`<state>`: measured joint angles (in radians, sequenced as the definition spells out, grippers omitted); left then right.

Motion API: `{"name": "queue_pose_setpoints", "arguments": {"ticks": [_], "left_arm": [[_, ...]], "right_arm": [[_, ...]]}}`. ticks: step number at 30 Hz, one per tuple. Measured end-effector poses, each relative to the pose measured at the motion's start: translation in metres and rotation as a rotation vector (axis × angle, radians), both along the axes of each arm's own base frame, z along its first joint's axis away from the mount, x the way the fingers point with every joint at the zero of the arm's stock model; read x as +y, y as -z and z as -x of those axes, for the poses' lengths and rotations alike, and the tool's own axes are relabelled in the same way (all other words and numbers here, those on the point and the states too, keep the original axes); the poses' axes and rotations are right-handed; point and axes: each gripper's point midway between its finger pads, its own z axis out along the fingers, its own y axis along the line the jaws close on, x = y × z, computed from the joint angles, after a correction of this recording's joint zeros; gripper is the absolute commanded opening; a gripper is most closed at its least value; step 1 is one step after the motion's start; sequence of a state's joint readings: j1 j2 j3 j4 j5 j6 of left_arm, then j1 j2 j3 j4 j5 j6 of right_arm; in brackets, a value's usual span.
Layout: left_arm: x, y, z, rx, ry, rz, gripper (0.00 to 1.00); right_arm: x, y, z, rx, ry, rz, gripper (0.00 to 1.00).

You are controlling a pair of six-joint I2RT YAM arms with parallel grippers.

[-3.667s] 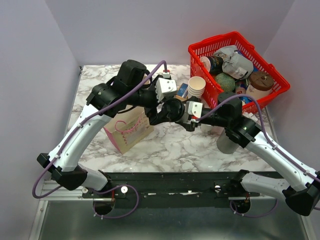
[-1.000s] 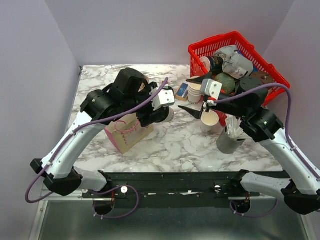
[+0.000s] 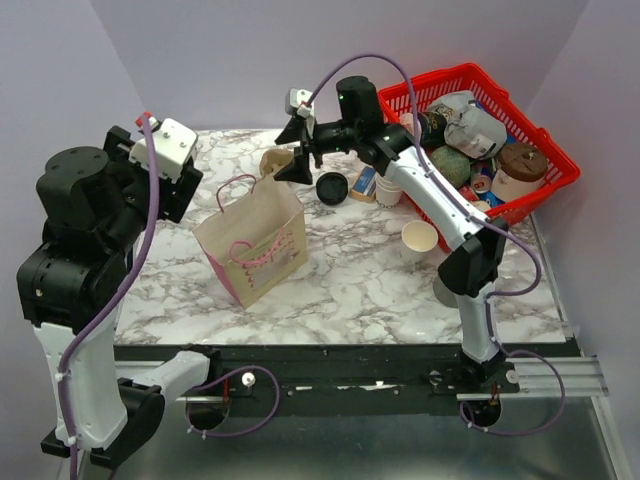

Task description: Pack the takeout coffee

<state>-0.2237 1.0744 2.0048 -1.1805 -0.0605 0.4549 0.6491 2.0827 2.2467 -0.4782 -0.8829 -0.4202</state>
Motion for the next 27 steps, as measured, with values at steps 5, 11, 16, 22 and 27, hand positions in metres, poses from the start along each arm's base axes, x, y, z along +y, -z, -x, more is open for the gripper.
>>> {"name": "queue_pose_setpoints", "arguments": {"ticks": [5, 11, 16, 22, 27], "left_arm": [[0.016, -0.013, 0.009, -0.052, -0.081, 0.045, 0.00], [0.022, -0.016, 0.011, -0.063, -0.115, 0.079, 0.00], [0.019, -0.011, 0.010, -0.055, -0.104, 0.099, 0.00], [0.016, -0.004, 0.012, -0.047, -0.086, 0.121, 0.00], [0.013, -0.001, 0.014, -0.045, -0.071, 0.137, 0.00]], "right_arm": [[0.018, 0.019, 0.000, -0.046, -0.057, 0.031, 0.92], [0.035, 0.039, 0.018, -0.180, -0.136, 0.085, 0.78], [0.049, 0.054, 0.027, -0.269, -0.174, 0.131, 0.72], [0.059, 0.077, 0.025, -0.372, -0.200, 0.196, 0.54], [0.058, 0.087, 0.021, -0.452, -0.211, 0.243, 0.39]]}}
